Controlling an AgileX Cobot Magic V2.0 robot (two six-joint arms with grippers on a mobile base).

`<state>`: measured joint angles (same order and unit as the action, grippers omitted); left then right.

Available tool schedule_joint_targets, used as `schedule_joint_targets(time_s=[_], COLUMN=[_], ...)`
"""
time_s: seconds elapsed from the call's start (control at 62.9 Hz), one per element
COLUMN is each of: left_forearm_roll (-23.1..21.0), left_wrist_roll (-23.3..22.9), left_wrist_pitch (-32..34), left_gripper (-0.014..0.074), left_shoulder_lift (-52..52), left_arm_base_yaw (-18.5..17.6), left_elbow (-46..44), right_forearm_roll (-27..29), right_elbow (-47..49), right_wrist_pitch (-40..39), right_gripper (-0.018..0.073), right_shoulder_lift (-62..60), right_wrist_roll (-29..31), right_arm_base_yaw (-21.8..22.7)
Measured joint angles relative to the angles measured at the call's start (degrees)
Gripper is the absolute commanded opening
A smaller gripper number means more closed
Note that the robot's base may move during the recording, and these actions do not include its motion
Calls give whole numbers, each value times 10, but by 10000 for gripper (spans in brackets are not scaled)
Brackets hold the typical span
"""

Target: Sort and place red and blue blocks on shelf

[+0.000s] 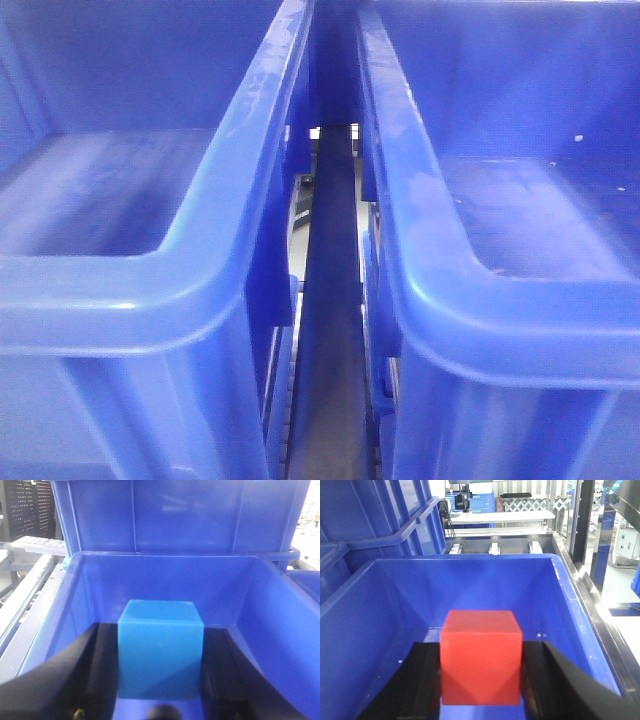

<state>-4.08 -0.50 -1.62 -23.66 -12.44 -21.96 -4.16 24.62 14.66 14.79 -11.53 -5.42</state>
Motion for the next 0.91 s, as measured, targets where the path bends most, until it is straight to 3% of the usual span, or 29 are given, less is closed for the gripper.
schedule_joint_targets(time_s=[0.906], left_forearm_roll=[0], left_wrist_roll=[0], left_wrist_pitch=[0], left_gripper=[321], left_shoulder_lift=[0], left_arm_base_yaw=[0], left_elbow=[0], right_forearm_roll=[0], right_elbow=[0], right_wrist_pitch=[0], right_gripper=[372], right_shoulder_lift=[0], right_wrist_roll=[0], right_arm_base_yaw=[0])
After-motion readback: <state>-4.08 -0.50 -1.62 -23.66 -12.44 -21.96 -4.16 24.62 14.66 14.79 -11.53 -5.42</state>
